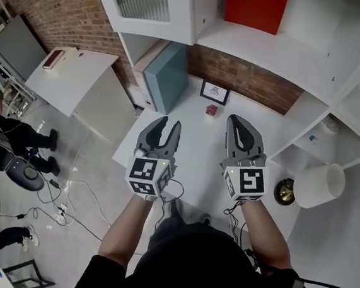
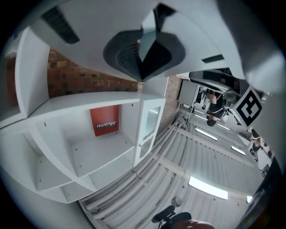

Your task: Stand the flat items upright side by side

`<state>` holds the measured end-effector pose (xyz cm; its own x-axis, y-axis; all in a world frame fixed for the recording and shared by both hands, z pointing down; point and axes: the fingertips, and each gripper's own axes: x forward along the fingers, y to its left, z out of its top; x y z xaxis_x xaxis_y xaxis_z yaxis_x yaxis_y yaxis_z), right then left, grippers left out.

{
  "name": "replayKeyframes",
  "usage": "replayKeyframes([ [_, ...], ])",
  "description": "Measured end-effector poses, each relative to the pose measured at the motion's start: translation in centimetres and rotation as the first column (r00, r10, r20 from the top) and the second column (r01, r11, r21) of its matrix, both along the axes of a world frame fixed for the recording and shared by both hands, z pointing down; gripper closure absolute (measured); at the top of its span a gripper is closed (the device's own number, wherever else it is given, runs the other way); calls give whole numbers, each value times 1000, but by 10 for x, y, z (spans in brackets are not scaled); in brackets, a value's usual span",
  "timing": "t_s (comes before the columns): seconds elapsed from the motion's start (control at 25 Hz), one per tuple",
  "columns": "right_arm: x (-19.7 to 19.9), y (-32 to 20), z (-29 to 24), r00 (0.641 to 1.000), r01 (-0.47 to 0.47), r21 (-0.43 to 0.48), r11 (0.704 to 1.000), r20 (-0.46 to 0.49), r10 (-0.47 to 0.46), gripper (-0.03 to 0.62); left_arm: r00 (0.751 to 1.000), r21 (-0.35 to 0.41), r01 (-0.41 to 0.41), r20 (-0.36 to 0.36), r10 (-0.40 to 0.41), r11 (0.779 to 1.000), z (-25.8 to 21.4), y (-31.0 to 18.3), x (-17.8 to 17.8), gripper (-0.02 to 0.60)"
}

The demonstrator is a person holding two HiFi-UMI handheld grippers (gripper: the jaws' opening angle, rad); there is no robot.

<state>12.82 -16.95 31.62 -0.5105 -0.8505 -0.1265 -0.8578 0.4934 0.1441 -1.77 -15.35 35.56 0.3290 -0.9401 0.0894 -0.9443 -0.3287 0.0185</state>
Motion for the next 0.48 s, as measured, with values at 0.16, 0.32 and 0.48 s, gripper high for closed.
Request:
replayKeyframes([
  [0.16, -1, 23, -10, 996, 92, 71, 993, 6, -93, 594, 998, 112, 55, 19, -58, 992, -30, 22, 6, 523],
  [0.32, -4, 35, -11, 994, 102, 83, 991, -36, -99, 594, 997, 164, 61, 35, -67, 985, -47, 37, 10, 541],
  [0.48, -8, 36, -17, 994, 111, 88, 990, -22, -110, 594, 996, 180, 55, 60, -67, 982, -52, 40, 6, 541],
])
